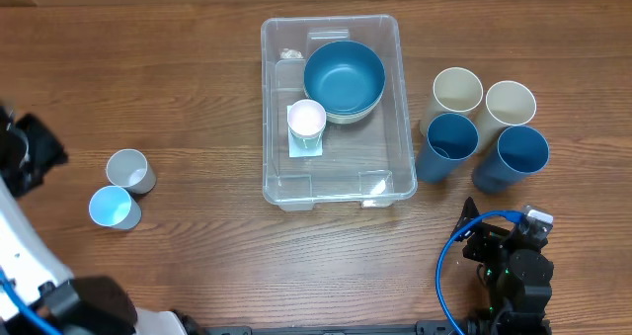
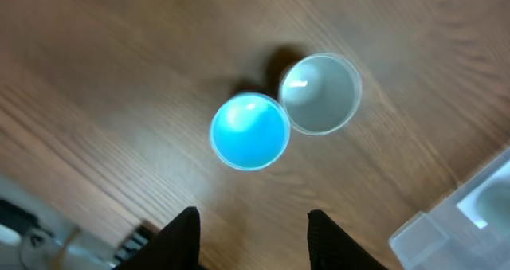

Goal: Pack container
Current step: 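Release and move the left gripper back to the light-blue cup, then grasp the rim of the light-blue cup with the left gripper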

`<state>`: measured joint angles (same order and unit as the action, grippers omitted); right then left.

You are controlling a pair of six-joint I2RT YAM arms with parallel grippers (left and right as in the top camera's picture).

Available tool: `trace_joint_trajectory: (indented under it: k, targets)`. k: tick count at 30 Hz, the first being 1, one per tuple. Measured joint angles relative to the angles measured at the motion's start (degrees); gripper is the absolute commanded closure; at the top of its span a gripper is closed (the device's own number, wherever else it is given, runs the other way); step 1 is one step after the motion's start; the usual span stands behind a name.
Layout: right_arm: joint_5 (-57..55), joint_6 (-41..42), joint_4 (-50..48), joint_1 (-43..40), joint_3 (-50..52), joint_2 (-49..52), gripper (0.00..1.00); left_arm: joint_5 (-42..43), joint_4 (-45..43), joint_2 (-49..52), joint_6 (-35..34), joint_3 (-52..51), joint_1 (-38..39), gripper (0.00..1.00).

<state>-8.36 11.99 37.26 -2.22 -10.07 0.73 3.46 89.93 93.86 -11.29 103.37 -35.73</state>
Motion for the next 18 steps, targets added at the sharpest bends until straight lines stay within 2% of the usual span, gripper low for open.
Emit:
trace_joint_trajectory:
  k: [11, 18]
  targets:
    - [0.0, 0.0, 0.0, 0.0, 0.0, 0.0, 0.0, 8.6, -19.9, -3.5, -0.3, -33.2, -9.6, 0.48]
    - [0.0, 0.0, 0.0, 0.0, 0.0, 0.0, 0.0, 10.5, -27.8, -3.6, -0.2, -41.4, -11.4, 0.45]
